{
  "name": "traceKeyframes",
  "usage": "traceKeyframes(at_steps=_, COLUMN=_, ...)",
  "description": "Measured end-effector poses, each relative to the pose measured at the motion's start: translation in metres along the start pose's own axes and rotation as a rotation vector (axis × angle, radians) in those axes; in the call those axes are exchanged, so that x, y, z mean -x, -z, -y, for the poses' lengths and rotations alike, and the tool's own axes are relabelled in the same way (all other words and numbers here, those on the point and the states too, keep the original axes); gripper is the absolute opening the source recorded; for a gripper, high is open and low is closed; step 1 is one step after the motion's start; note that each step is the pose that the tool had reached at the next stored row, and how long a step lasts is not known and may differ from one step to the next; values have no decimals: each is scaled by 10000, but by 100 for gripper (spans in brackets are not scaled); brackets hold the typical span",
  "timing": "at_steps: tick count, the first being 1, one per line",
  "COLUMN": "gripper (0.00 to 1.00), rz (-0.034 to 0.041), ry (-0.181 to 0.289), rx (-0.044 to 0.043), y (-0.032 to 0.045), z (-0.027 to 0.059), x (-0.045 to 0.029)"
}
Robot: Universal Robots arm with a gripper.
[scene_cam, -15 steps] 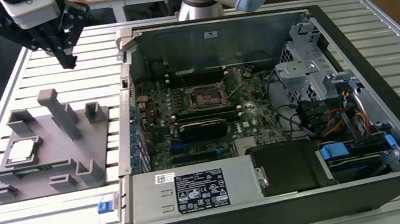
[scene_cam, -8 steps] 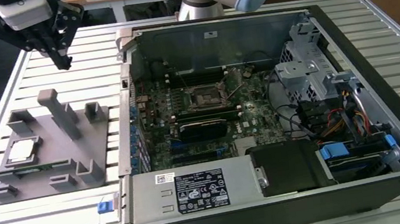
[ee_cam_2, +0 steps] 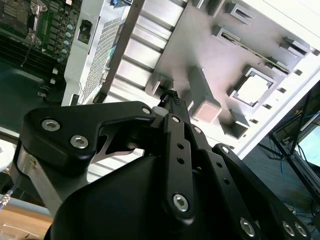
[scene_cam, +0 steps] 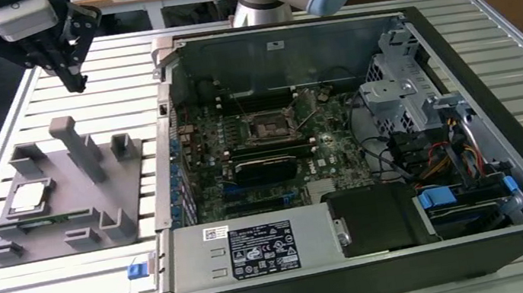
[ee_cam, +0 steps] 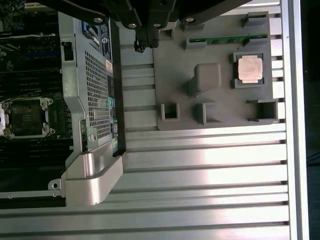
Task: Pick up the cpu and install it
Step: 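Reach for the cpu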
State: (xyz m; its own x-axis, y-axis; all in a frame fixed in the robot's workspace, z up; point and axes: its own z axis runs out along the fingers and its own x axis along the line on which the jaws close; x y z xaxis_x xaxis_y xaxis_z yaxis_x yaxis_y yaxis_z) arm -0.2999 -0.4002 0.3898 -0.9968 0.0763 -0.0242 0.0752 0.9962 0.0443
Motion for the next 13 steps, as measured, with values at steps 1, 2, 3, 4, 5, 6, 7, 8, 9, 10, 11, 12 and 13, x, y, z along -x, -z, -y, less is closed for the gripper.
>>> traceKeyframes(at_steps=1, gripper=11, rz=0, ry=0, rx=0, y=0, z=1, x=-9)
traceKeyframes(at_steps=2, gripper=11, rz=0, ry=1, rx=0, y=-1, z=2, x=-19)
traceKeyframes(at_steps=3, gripper=11, rz=-1, ry=1, rx=0, y=-1, z=2, x=-28)
traceKeyframes(at_steps=4, gripper=11, rz=-2, ry=0, rx=0, y=-1, z=3, x=-37)
traceKeyframes(at_steps=5, gripper=11, rz=-2, ry=1, rx=0, y=-1, z=4, x=-46)
traceKeyframes(at_steps=6, gripper=11, rz=-2, ry=1, rx=0, y=-1, z=4, x=-55)
traceKeyframes(at_steps=7, gripper=11, rz=-2, ry=1, rx=0, y=-1, z=5, x=-64)
traceKeyframes(at_steps=8, gripper=11, rz=-2, ry=0, rx=0, y=-1, z=6, x=-74)
traceKeyframes(at_steps=9, gripper=11, rz=-3, ry=0, rx=-1, y=-1, z=6, x=-83)
traceKeyframes(at_steps=10, gripper=11, rz=-3, ry=1, rx=0, y=-2, z=7, x=-92)
traceKeyframes(at_steps=11, gripper=11, rz=-3, ry=0, rx=0, y=-2, z=8, x=-101)
traceKeyframes(at_steps=12, gripper=11, rz=-3, ry=0, rx=0, y=-2, z=9, x=-111)
traceKeyframes(at_steps=13, gripper=11, rz=-4, ry=0, rx=0, y=-2, z=9, x=-120)
